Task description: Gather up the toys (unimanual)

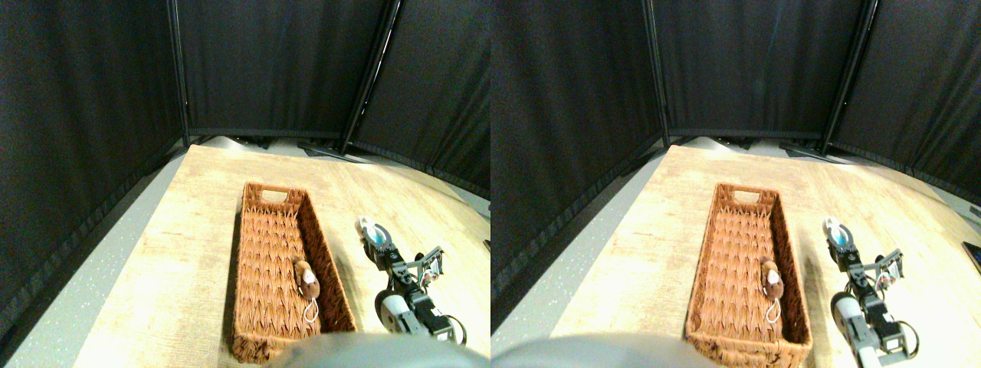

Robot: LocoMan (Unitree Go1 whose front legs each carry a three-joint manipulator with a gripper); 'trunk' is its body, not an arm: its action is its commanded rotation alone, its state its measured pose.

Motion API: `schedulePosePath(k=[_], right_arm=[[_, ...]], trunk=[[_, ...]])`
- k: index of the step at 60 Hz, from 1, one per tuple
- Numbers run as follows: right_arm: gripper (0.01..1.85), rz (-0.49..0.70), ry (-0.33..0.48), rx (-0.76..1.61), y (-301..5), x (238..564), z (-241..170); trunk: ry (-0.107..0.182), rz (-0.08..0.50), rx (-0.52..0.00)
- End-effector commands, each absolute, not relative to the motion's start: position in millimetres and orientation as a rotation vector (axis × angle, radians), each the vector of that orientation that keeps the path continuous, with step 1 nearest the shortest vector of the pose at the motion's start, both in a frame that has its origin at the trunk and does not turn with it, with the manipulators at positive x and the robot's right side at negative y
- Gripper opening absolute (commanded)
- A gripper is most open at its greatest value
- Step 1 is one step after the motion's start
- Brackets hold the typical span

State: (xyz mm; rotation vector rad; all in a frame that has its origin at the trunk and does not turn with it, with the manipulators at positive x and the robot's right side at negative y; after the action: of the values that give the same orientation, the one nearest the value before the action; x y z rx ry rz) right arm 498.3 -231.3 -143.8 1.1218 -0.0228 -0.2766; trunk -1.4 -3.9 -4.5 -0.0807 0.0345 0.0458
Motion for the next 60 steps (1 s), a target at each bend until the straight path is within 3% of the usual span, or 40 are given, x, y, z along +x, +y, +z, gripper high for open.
schedulePosePath(k=[1,22,60], right_arm=[[0.06,-0.175,-0.053,1.104,-215.5,502.5,-124.5],[0.06,-0.050,0.059,1.119,-163.4,518.0,-110.2],[0.06,0.023,0.128,1.075,-108.7,521.2,-120.5]], trunk=[[0.024,0.059,-0.112],[0.002,0.129,-0.171],[-0.028,0.207,-0.270]])
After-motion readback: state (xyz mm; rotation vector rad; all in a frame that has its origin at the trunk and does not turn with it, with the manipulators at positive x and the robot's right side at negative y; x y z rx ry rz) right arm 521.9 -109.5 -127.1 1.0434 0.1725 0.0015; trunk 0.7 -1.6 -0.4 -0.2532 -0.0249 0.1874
